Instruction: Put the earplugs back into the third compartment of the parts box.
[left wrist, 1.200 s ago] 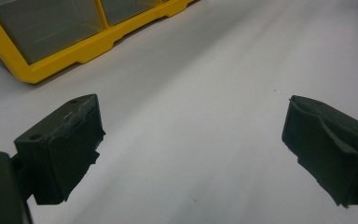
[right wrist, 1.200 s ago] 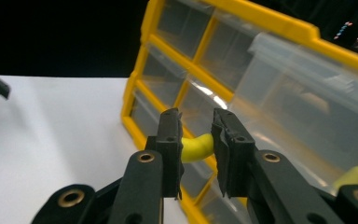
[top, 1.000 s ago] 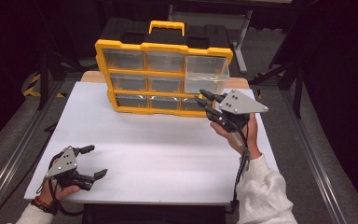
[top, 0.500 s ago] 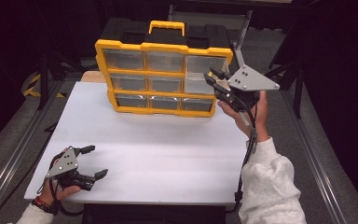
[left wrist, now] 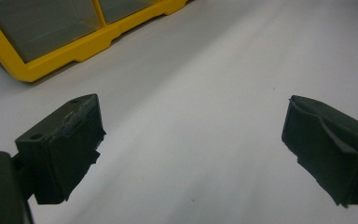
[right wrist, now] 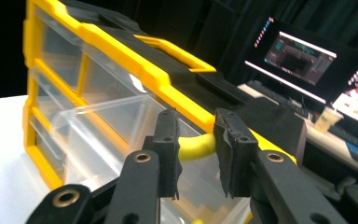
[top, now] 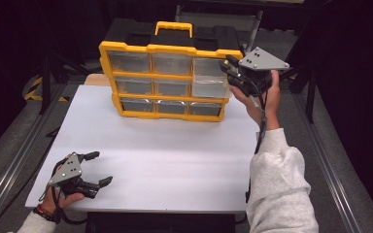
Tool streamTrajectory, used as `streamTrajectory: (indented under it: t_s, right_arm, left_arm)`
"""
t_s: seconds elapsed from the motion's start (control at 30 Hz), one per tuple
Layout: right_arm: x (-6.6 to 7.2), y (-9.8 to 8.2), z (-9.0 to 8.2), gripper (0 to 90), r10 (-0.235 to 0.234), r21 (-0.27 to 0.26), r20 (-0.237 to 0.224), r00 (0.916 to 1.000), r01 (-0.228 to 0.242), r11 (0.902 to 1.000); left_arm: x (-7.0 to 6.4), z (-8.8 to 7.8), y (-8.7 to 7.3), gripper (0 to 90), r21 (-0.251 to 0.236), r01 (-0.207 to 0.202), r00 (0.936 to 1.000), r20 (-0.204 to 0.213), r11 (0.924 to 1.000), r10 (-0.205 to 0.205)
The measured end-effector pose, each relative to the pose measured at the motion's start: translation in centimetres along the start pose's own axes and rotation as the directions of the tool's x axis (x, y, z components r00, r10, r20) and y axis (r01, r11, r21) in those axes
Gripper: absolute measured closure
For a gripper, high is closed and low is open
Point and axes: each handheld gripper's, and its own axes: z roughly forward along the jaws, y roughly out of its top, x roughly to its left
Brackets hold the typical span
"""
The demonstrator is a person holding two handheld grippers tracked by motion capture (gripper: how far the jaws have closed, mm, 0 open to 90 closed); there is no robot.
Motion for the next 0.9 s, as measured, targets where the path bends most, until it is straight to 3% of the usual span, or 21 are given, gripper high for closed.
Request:
streamTrajectory:
  t_s: [0.5,0.9]
  right_arm:
    - [-1.1,-1.0,1.6,66.6,0.073,0.058,0.025,0.997,-0.075,0.9955]
    - [-0.7,-1.0,1.7,57.9,0.076,0.06,0.02,0.9969,-0.077,0.9953]
  left_arm:
    - [0.0,0.0,0.0,6.4,0.004,-0.001,1.0,0.001,1.0,0.001]
    - [0.0,-0.1,0.0,6.4,0.0,-0.003,1.0,-0.002,1.0,0.003]
